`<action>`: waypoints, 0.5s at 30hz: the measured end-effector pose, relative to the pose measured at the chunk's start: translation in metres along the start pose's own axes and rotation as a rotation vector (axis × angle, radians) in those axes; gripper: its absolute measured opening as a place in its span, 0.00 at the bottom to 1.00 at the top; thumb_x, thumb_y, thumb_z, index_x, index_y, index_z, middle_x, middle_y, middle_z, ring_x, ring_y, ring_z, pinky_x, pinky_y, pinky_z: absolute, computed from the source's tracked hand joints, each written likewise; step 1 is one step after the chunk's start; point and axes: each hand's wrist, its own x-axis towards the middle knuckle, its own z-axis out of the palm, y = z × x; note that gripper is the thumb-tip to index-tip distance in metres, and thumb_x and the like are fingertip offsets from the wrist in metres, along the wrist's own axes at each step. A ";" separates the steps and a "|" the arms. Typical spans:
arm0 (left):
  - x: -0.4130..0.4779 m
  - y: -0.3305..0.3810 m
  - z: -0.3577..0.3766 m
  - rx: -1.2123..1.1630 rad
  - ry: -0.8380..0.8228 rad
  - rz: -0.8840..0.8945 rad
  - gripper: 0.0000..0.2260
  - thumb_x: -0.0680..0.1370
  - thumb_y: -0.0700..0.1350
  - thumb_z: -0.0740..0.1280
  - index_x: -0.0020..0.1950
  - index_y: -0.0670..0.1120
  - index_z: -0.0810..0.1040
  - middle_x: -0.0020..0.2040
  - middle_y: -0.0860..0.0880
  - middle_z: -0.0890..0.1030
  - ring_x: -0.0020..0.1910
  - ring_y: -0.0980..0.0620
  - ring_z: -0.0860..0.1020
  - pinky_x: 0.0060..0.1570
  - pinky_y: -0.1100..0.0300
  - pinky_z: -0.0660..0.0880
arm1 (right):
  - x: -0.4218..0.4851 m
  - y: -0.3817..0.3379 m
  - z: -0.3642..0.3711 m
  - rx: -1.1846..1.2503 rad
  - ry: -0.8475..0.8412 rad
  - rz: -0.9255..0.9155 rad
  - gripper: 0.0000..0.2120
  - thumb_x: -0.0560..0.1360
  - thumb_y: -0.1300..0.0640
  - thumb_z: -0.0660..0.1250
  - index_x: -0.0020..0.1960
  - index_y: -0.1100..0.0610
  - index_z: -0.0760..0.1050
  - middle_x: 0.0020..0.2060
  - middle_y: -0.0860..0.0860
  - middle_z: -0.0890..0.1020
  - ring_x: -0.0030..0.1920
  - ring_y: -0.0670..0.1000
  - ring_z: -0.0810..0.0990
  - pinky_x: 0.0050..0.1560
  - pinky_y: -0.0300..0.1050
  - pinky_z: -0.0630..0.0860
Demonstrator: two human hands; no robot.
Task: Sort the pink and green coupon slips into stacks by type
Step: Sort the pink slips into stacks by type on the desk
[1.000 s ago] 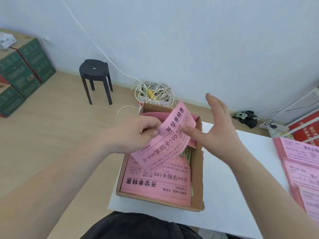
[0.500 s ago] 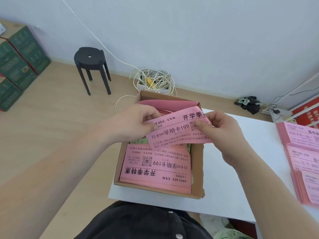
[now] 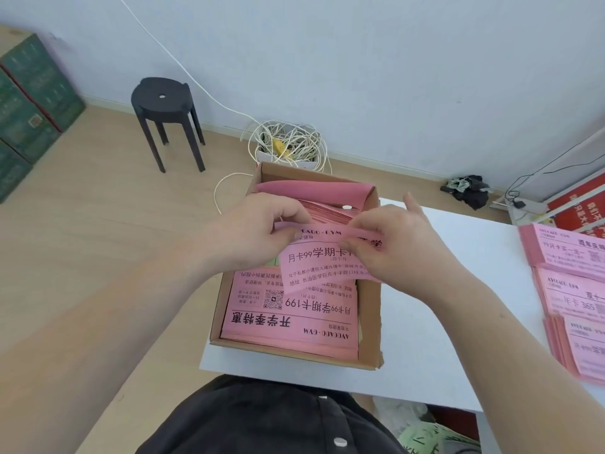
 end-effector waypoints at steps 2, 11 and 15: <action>-0.003 -0.005 0.007 0.067 -0.021 -0.012 0.10 0.80 0.45 0.70 0.59 0.55 0.81 0.50 0.61 0.83 0.47 0.65 0.79 0.53 0.59 0.78 | -0.004 0.004 0.000 0.022 0.013 0.062 0.04 0.78 0.46 0.70 0.46 0.43 0.82 0.36 0.40 0.82 0.46 0.45 0.78 0.81 0.52 0.53; -0.012 -0.013 0.035 0.448 -0.321 -0.028 0.28 0.78 0.53 0.72 0.76 0.55 0.69 0.62 0.57 0.75 0.63 0.55 0.72 0.64 0.59 0.71 | -0.025 0.022 -0.003 0.306 0.060 0.412 0.07 0.78 0.47 0.69 0.41 0.43 0.81 0.32 0.42 0.82 0.32 0.49 0.79 0.29 0.39 0.73; -0.012 -0.010 0.034 0.454 -0.331 -0.002 0.23 0.77 0.54 0.72 0.72 0.55 0.74 0.57 0.59 0.73 0.60 0.57 0.73 0.62 0.59 0.72 | -0.032 0.023 -0.003 0.384 0.059 0.437 0.07 0.79 0.47 0.69 0.43 0.43 0.82 0.33 0.43 0.83 0.33 0.48 0.80 0.29 0.39 0.74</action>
